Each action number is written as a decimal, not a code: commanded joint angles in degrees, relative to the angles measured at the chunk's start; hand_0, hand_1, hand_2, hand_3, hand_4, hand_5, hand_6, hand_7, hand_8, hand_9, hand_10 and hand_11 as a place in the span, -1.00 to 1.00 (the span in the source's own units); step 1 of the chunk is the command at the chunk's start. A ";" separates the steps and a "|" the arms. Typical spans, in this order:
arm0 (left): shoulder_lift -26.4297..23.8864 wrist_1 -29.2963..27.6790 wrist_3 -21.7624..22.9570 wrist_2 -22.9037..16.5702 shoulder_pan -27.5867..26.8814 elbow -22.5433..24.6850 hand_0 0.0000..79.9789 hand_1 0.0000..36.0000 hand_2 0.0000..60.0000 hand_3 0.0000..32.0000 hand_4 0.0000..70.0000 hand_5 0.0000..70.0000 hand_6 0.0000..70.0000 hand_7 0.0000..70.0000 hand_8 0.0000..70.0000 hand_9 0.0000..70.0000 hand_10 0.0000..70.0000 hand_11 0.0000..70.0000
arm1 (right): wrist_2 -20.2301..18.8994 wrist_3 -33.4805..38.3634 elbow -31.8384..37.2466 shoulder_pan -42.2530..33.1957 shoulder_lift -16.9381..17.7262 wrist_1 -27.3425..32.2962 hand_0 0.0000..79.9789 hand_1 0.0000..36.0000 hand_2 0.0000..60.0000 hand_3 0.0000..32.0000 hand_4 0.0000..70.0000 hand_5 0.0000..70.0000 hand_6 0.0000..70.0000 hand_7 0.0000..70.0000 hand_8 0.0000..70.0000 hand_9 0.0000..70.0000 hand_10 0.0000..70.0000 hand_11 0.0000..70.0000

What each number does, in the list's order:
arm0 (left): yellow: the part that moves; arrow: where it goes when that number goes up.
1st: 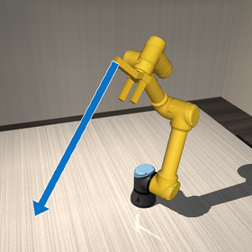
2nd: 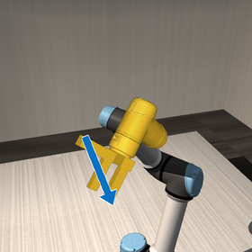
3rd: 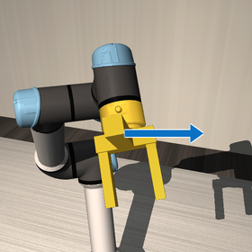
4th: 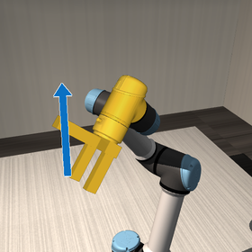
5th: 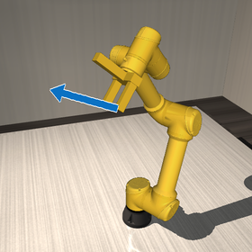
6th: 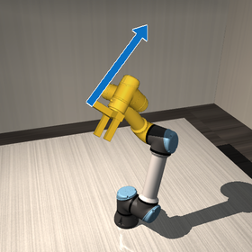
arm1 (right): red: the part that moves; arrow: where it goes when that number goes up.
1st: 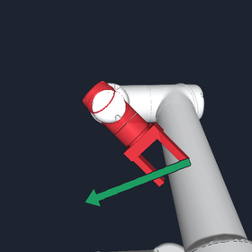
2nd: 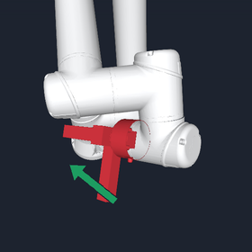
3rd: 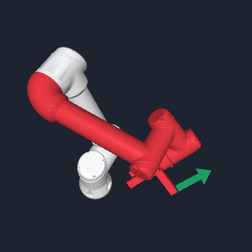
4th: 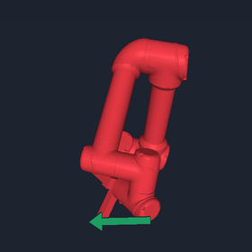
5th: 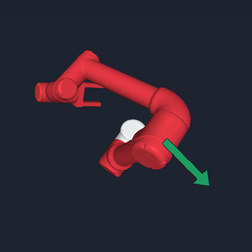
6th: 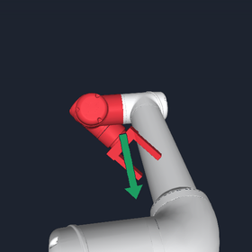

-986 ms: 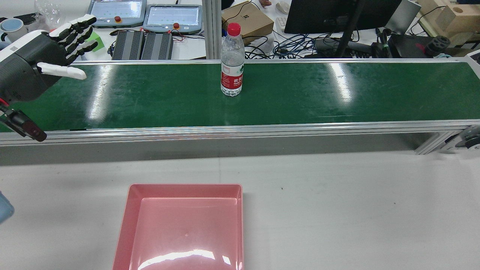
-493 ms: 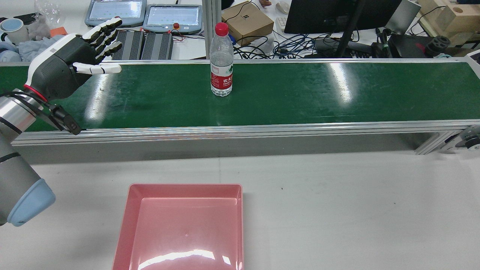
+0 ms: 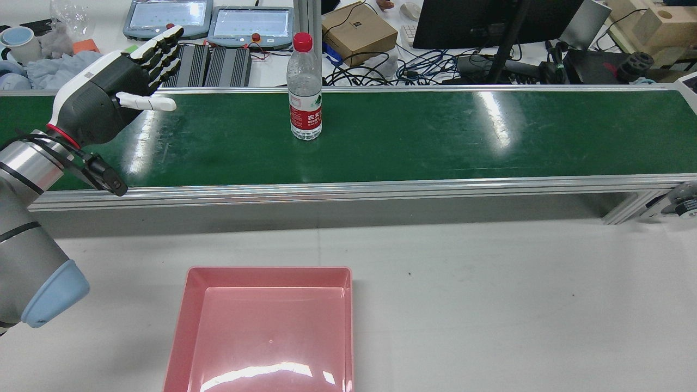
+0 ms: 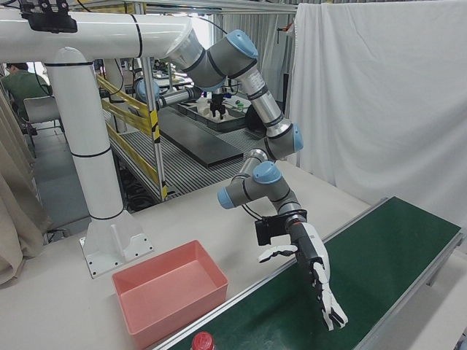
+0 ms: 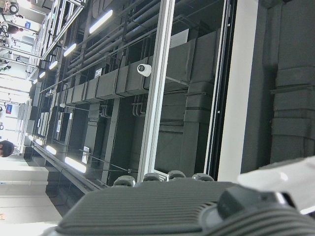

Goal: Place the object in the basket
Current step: 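Reach the open left hand around the red-labelled water bottle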

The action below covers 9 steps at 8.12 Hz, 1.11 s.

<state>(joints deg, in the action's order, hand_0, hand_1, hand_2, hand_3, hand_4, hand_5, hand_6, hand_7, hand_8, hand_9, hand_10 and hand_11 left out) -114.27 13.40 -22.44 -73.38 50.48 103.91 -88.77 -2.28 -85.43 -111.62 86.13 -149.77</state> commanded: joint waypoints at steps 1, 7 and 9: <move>-0.78 -0.22 -1.98 -0.27 -1.60 -0.11 0.21 -0.89 -1.00 -0.86 -0.85 -0.85 -1.00 -1.00 -0.98 -1.00 -0.93 -0.86 | 0.00 0.00 0.00 0.00 0.00 0.00 -1.00 -1.00 -1.00 -1.00 -1.00 -1.00 -1.00 -1.00 -1.00 -1.00 -1.00 -1.00; -5.95 -0.22 -3.31 -0.18 -2.49 -5.28 0.22 -0.66 -1.00 -1.00 -0.83 -0.79 -1.00 -1.00 -0.97 -1.00 -0.92 -0.85 | 0.00 0.00 0.00 0.00 0.00 0.00 -1.00 -1.00 -1.00 -1.00 -1.00 -1.00 -1.00 -1.00 -1.00 -1.00 -1.00 -1.00; -6.58 -0.31 -3.31 -0.18 -2.49 -6.08 0.22 -0.59 -1.00 -1.00 -0.77 -0.77 -1.00 -1.00 -0.94 -0.98 -0.90 -0.82 | 0.00 0.00 0.00 0.00 0.00 0.00 -1.00 -1.00 -1.00 -1.00 -1.00 -1.00 -1.00 -1.00 -1.00 -1.00 -1.00 -1.00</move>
<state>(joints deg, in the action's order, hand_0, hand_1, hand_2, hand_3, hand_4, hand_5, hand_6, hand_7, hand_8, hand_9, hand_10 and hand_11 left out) -119.90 13.19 -25.75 -73.56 47.96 99.12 -88.77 -2.29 -85.43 -111.62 86.13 -149.77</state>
